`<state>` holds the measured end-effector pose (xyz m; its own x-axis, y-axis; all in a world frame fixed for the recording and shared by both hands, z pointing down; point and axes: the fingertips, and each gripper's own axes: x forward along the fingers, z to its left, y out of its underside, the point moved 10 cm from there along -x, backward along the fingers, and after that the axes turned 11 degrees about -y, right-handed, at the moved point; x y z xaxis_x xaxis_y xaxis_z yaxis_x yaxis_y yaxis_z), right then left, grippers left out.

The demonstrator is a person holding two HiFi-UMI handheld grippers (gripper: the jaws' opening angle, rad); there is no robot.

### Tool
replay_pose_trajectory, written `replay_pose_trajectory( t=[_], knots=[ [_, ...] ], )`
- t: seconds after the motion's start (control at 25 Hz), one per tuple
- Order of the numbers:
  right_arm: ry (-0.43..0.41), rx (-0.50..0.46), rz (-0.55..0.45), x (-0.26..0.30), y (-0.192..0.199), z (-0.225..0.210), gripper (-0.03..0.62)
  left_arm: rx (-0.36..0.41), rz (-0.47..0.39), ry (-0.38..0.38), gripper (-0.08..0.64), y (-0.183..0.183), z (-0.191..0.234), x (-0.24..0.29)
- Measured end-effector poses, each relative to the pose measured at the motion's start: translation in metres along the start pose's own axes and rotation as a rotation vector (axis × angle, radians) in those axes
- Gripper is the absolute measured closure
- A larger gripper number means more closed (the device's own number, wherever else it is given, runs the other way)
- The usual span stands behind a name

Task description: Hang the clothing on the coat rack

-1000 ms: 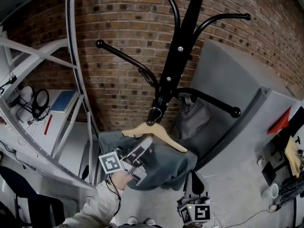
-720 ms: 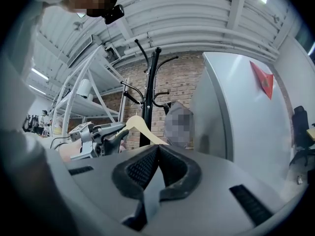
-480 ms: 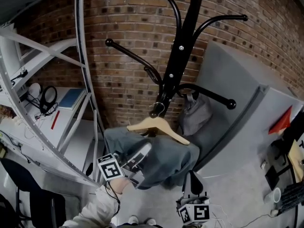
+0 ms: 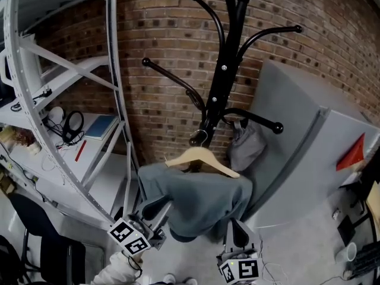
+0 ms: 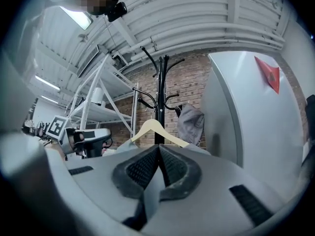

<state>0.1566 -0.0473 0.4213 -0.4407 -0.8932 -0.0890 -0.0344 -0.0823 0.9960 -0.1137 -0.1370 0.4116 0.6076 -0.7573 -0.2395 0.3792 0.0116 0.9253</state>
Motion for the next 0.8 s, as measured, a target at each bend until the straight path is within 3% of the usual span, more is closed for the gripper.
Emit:
replay_pose_trajectory(
  t=[0.16, 0.48, 0.8],
  knots=[
    [-0.048, 0.014, -0.001, -0.006, -0.001, 0.005, 0.571, 0.06, 0.002, -0.088, 0.515, 0.004, -0.006, -0.027],
    [-0.081, 0.052, 0.012, -0.023, 0.007, 0.011, 0.571, 0.249, -0.005, -0.23, 0.542, 0.007, -0.035, -0.057],
    [-0.097, 0.044, 0.02, -0.028, 0.016, 0.008, 0.571, 0.276, 0.008, -0.338, 0.551, 0.016, -0.04, -0.061]
  ],
)
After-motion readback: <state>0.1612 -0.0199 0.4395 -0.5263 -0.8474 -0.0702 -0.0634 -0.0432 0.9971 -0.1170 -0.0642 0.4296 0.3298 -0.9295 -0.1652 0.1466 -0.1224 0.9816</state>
